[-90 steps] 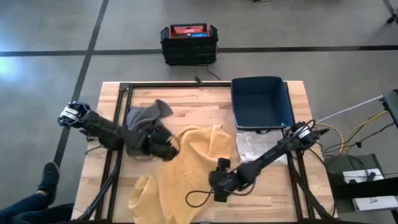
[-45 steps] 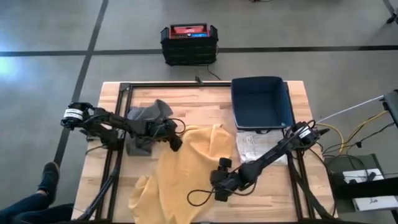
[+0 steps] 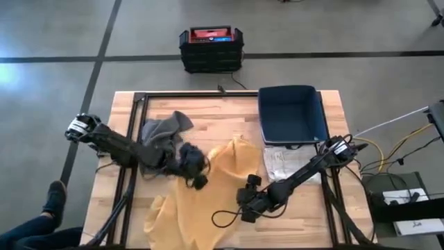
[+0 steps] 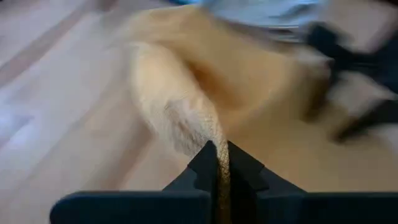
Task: Fold towel
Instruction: Fold the yellow towel
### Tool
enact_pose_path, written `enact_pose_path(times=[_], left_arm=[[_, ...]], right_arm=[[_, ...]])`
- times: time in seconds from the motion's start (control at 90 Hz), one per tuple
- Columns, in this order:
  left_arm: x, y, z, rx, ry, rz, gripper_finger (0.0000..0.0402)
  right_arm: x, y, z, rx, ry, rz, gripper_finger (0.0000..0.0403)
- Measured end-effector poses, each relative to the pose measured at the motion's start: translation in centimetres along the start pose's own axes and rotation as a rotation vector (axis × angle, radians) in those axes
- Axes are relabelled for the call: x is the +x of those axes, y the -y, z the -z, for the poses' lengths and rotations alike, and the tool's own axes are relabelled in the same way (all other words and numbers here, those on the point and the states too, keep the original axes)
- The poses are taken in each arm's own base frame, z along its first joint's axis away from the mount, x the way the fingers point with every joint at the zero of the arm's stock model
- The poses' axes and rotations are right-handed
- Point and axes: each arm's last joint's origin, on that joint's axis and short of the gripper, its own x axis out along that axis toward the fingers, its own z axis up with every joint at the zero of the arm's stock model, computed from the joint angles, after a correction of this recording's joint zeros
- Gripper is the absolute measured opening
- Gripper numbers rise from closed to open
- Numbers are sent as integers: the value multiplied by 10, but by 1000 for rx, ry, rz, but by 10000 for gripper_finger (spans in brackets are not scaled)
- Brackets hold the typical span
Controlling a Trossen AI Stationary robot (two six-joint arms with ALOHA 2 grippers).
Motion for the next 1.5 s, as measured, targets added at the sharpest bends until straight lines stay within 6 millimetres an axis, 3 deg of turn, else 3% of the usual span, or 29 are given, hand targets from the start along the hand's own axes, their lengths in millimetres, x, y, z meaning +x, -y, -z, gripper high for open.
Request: enact_pose_path(times=[0.178,0.333,0.422,0.533,0.611,0.689,0.889,1.033,1.156,1.278,1.5], left_arm=[[7,51,39,98,-31,125,1],[41,76,82,147,-92,205,22],[59,82,92,159,-190,264,60],[65,86,73,177,-364,352,123],[56,83,50,173,-489,351,164],[38,82,26,210,-500,276,194],[-18,58,-23,337,-241,-52,221],[-34,21,-33,264,-153,-163,215],[-21,-21,-17,166,-189,-236,200],[8,-51,8,71,-190,-154,185],[49,-82,38,49,-92,-40,180]], right_arm=[[0,0,0,-2,0,1,183],[0,0,0,-2,0,1,183],[0,0,0,1,-3,-3,183],[0,0,0,5,-5,-3,183],[0,0,0,7,-6,-4,183],[0,0,0,5,-7,-5,183],[0,0,0,-1,-6,-5,183],[-1,-1,0,-6,-6,-6,183],[-1,-1,0,-11,-6,-7,183],[-1,-1,1,-14,-6,-7,183],[0,-1,1,-17,-6,-6,183]])
